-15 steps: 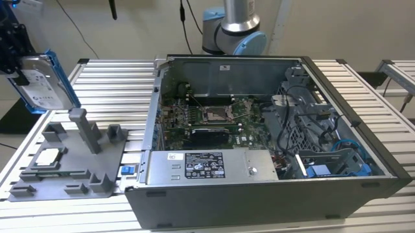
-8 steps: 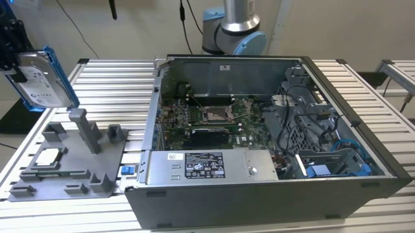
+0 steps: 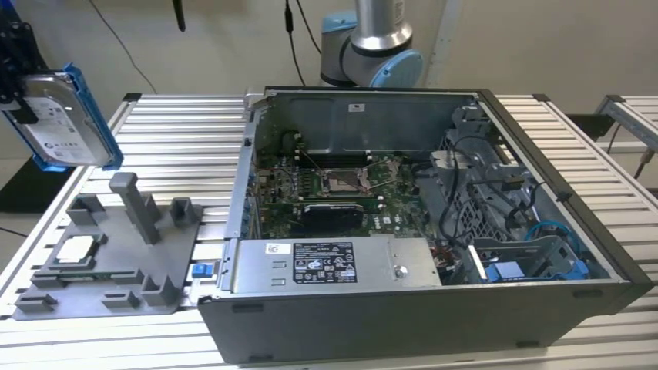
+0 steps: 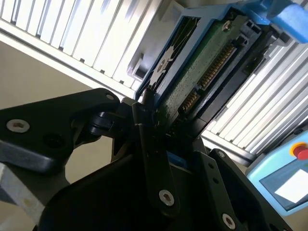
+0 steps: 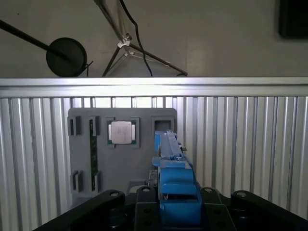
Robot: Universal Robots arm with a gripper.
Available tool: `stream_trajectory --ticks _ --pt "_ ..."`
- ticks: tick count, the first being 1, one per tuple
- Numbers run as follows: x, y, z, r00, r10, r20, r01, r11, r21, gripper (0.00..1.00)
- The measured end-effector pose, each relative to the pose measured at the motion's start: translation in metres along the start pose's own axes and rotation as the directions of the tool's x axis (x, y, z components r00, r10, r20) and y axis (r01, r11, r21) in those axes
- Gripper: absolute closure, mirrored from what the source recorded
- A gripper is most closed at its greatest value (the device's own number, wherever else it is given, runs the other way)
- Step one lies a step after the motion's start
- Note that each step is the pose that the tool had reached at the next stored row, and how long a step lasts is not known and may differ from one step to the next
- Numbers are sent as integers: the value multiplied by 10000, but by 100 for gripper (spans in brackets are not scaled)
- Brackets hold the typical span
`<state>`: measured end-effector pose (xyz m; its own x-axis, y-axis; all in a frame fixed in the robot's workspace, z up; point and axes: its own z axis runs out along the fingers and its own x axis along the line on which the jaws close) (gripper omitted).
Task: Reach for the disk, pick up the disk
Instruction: 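Pick up the disk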
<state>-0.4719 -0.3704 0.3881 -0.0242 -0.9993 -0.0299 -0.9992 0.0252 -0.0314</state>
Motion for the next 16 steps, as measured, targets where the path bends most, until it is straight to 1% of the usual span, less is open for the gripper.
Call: stream_trajectory --ticks 9,14,16 --pt "-2 3 -52 10000 0 0 0 10000 6 100" --pt "-7 7 -134 10000 0 -5 0 10000 15 100" --pt "-8 7 -141 10000 -1 2 1 10000 18 100"
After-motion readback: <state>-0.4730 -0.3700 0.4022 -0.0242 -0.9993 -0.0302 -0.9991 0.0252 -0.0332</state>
